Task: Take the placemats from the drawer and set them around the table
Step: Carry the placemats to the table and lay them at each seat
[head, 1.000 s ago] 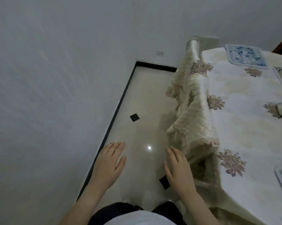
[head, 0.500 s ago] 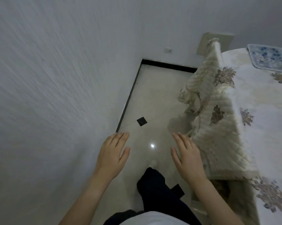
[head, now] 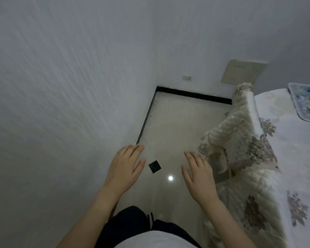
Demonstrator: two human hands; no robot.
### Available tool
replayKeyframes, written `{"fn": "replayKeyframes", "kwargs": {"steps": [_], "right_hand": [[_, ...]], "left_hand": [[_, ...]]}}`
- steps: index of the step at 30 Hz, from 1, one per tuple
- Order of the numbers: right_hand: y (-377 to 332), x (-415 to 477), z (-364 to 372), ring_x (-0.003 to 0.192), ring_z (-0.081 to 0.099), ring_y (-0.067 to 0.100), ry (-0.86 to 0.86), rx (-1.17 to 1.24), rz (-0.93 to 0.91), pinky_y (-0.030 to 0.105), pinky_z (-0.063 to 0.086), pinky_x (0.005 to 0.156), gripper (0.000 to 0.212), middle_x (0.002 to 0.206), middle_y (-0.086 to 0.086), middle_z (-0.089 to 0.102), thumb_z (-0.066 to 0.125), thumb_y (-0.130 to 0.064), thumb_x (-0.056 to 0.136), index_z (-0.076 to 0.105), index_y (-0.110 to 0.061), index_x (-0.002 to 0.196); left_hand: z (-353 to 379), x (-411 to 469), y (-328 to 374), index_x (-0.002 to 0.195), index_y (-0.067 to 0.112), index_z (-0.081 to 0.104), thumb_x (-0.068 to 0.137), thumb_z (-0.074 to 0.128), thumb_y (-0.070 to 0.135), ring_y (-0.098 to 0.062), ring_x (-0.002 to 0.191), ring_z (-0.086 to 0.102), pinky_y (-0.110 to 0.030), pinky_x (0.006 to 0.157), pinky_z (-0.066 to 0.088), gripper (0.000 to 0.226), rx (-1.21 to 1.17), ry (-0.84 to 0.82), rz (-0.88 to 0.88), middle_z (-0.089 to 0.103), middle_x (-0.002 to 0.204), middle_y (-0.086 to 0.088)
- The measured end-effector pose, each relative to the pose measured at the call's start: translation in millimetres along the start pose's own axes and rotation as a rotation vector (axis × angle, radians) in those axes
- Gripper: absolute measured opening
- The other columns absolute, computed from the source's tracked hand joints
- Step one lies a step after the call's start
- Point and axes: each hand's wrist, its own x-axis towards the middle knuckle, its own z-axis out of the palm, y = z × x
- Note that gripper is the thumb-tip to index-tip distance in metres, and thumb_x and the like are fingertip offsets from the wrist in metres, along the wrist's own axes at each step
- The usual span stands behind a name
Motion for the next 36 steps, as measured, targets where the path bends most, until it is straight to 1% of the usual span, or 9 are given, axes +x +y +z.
{"fn": "replayKeyframes", "kwargs": {"steps": [5,9,12,16,19,25,29,33,36], "right_hand": [[11,94,-15,0.139,0.035,0.026,0.05,0.001,0.01,0.045,0.031,0.113,0.058,0.148,0.001,0.045,0.024,-0.05,0.098,0.04,-0.023,0.146],[37,163,-1,0.139,0.035,0.026,0.024,-0.002,0.083,0.045,0.03,0.113,0.059,0.149,0.002,0.044,0.023,-0.051,0.097,0.039,-0.024,0.147],[53,227,5,0.14,0.032,0.024,0.003,-0.022,0.152,0.042,0.025,0.115,0.063,0.151,0.001,0.041,0.019,-0.054,0.095,0.036,-0.025,0.148],[67,319,-16,0.138,0.034,0.025,0.068,-0.036,0.244,0.042,0.029,0.114,0.064,0.149,0.004,0.043,0.019,-0.054,0.095,0.037,-0.023,0.148],[77,385,-46,0.138,0.035,0.023,0.147,-0.024,0.311,0.041,0.03,0.113,0.062,0.148,0.002,0.045,0.021,-0.054,0.095,0.04,-0.024,0.146],[121,485,-95,0.137,0.036,0.026,0.326,-0.034,0.396,0.044,0.031,0.11,0.056,0.143,0.003,0.05,0.028,-0.048,0.097,0.045,-0.02,0.142],[163,534,-98,0.136,0.037,0.027,0.313,-0.007,0.467,0.046,0.034,0.11,0.058,0.143,0.003,0.05,0.025,-0.05,0.097,0.046,-0.021,0.142],[218,580,-113,0.138,0.035,0.022,0.277,0.062,0.549,0.044,0.034,0.112,0.061,0.147,0.0,0.045,0.02,-0.056,0.096,0.04,-0.026,0.145],[258,611,-144,0.137,0.037,0.02,0.28,0.063,0.599,0.042,0.035,0.112,0.064,0.147,-0.001,0.045,0.019,-0.056,0.095,0.04,-0.024,0.146]], "left_hand": [[1,101,-12,0.142,0.016,0.048,0.1,0.02,0.053,-0.018,0.129,0.046,-0.038,0.11,0.036,0.062,-0.021,0.027,0.027,0.052,0.141,-0.002],[28,176,-38,0.142,0.017,0.048,0.1,0.02,0.054,-0.016,0.128,0.047,-0.03,0.111,0.031,0.063,-0.035,-0.05,0.032,0.052,0.14,0.001],[43,251,-58,0.142,0.019,0.047,0.1,0.019,0.055,-0.017,0.127,0.048,-0.035,0.109,0.036,0.062,-0.03,-0.097,0.064,0.053,0.14,0.001],[33,375,-62,0.14,0.017,0.049,0.1,0.023,0.051,-0.022,0.127,0.049,-0.038,0.11,0.036,0.06,-0.008,-0.108,0.18,0.055,0.138,-0.002],[15,473,-46,0.136,0.012,0.055,0.099,0.032,0.044,-0.024,0.126,0.049,-0.035,0.111,0.03,0.053,0.007,-0.075,0.303,0.057,0.136,-0.006],[20,630,0,0.135,0.013,0.056,0.099,0.03,0.043,-0.027,0.128,0.048,-0.042,0.113,0.028,0.053,0.027,-0.097,0.458,0.058,0.134,-0.006],[60,698,23,0.139,0.015,0.052,0.101,0.022,0.05,-0.026,0.132,0.044,-0.046,0.112,0.032,0.059,0.001,-0.195,0.469,0.054,0.139,-0.005],[100,761,60,0.142,0.019,0.047,0.098,0.011,0.06,-0.023,0.135,0.042,-0.041,0.114,0.031,0.07,-0.045,-0.276,0.441,0.05,0.144,-0.003],[114,818,105,0.142,0.019,0.047,0.096,0.011,0.062,-0.02,0.134,0.042,-0.03,0.115,0.024,0.073,-0.071,-0.306,0.486,0.049,0.144,-0.001]]}}
